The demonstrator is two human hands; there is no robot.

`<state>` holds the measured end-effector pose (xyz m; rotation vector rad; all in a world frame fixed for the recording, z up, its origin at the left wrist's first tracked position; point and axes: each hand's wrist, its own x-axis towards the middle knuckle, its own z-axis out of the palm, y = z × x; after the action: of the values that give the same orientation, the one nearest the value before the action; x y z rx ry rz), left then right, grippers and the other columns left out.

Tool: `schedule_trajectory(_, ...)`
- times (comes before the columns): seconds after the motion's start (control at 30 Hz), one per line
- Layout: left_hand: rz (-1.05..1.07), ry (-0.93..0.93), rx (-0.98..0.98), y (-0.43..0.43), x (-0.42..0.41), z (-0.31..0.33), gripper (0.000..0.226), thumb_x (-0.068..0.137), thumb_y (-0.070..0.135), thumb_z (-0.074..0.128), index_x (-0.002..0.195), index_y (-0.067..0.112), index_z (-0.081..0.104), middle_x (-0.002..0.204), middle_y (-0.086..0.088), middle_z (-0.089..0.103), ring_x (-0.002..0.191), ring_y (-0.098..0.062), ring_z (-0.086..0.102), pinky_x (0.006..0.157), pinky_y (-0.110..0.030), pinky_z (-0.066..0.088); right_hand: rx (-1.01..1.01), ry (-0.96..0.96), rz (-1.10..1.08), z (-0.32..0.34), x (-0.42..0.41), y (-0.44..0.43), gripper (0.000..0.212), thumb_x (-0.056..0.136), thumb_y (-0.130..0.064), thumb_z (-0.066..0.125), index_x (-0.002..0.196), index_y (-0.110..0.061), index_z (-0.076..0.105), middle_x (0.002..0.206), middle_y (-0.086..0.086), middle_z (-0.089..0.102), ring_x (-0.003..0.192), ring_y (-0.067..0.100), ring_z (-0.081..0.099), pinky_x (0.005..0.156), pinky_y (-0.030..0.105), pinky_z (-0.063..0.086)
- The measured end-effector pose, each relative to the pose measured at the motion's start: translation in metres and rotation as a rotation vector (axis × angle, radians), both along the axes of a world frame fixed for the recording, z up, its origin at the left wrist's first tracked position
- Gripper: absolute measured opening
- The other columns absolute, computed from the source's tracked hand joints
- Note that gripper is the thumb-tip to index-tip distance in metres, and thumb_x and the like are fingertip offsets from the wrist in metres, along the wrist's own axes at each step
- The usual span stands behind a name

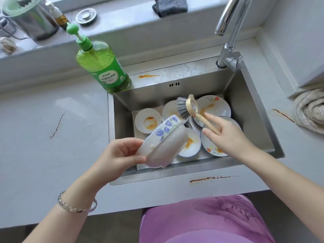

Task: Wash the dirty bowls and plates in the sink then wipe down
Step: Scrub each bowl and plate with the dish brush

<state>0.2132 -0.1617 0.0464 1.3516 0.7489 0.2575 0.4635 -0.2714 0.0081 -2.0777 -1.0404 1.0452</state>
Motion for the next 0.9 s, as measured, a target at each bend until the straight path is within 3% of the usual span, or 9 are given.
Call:
schedule_trajectory(0.07,-0.019,-0.003,-0.011,0.000,0.000,0.001,0.027,0.062,0.005,0.078,0.083,0.022,0.077,0.079,0.001,0.074,0.075,-0.009,0.069,0.068,-0.016,0.052,0.010,0.119,0.048,0.000,0.007,0.000,0.078,0.076,-0.013,0.074,0.142,-0.022,0.034,0.105,-0.017,0.066,0.059,-0.010,0.054,0.061,0.007,0.037)
schedule_trajectory(0.13,-0.032,0.010,-0.042,-0.001,0.001,0.000,0.032,0.066,-0.005,0.069,0.083,0.022,0.077,0.078,0.000,0.074,0.074,-0.010,0.069,0.067,-0.017,0.052,0.020,0.269,0.142,0.005,0.008,0.000,0.082,0.069,0.003,0.074,0.138,-0.024,0.039,0.098,-0.031,0.062,0.040,-0.002,0.042,0.049,0.005,0.033)
schedule_trajectory(0.23,-0.120,-0.020,-0.105,0.001,0.006,-0.001,0.023,0.067,0.019,0.079,0.090,0.019,0.076,0.083,-0.001,0.074,0.079,-0.011,0.070,0.071,-0.019,0.054,0.063,0.488,0.187,-0.001,0.001,-0.001,0.084,0.069,0.010,0.071,0.130,-0.037,0.038,0.124,-0.026,0.050,0.076,-0.019,0.055,0.064,0.002,0.041)
schedule_trajectory(0.33,-0.165,0.011,-0.153,0.004,0.011,-0.006,0.042,0.059,0.036,0.084,0.095,0.018,0.075,0.087,-0.001,0.074,0.082,-0.012,0.069,0.073,-0.019,0.053,0.092,0.523,0.209,-0.005,-0.006,-0.005,0.087,0.070,0.011,0.071,0.131,-0.038,0.033,0.121,-0.030,0.047,0.105,-0.023,0.048,0.077,0.001,0.041)
schedule_trajectory(0.47,-0.144,0.010,-0.204,0.004,0.011,-0.014,0.042,0.061,0.030,0.085,0.098,0.015,0.074,0.091,-0.002,0.073,0.085,-0.013,0.069,0.074,-0.021,0.054,0.040,0.438,0.329,-0.007,-0.005,-0.013,0.105,0.065,0.007,0.075,0.125,-0.056,0.016,0.122,-0.039,0.035,0.104,-0.032,0.038,0.074,-0.002,0.039)
schedule_trajectory(0.57,-0.115,0.025,-0.216,0.001,0.009,-0.018,0.027,0.069,0.003,0.076,0.094,0.014,0.075,0.090,-0.004,0.073,0.083,-0.015,0.069,0.073,-0.023,0.054,0.016,0.311,0.330,-0.011,-0.008,-0.015,0.114,0.060,-0.008,0.083,0.135,-0.055,0.011,0.134,-0.026,0.038,0.117,-0.010,0.045,0.088,0.012,0.046)
schedule_trajectory(0.67,-0.114,0.082,-0.192,0.001,0.012,-0.019,0.028,0.068,-0.010,0.070,0.089,0.009,0.073,0.086,-0.003,0.073,0.080,-0.013,0.068,0.072,-0.022,0.054,0.085,0.185,0.311,-0.014,-0.008,-0.014,0.109,0.058,-0.014,0.084,0.137,-0.047,0.017,0.131,-0.017,0.044,0.108,0.001,0.052,0.083,0.017,0.050)
schedule_trajectory(0.77,-0.202,0.133,-0.129,0.007,0.019,-0.008,0.032,0.068,0.008,0.070,0.098,0.003,0.062,0.093,0.001,0.072,0.088,-0.011,0.066,0.078,-0.021,0.053,0.123,0.056,0.336,-0.011,-0.007,-0.013,0.105,0.056,-0.017,0.082,0.143,-0.031,0.024,0.124,-0.016,0.047,0.086,-0.005,0.054,0.074,0.010,0.044)
schedule_trajectory(0.9,-0.275,0.289,0.124,0.012,0.043,0.006,0.046,0.063,0.047,0.068,0.099,0.018,0.065,0.094,0.001,0.071,0.089,-0.014,0.067,0.079,-0.030,0.055,0.186,-0.129,0.397,-0.004,-0.015,-0.007,0.105,0.056,-0.025,0.078,0.146,-0.026,0.024,0.121,-0.013,0.049,0.065,-0.003,0.048,0.071,0.024,0.048)
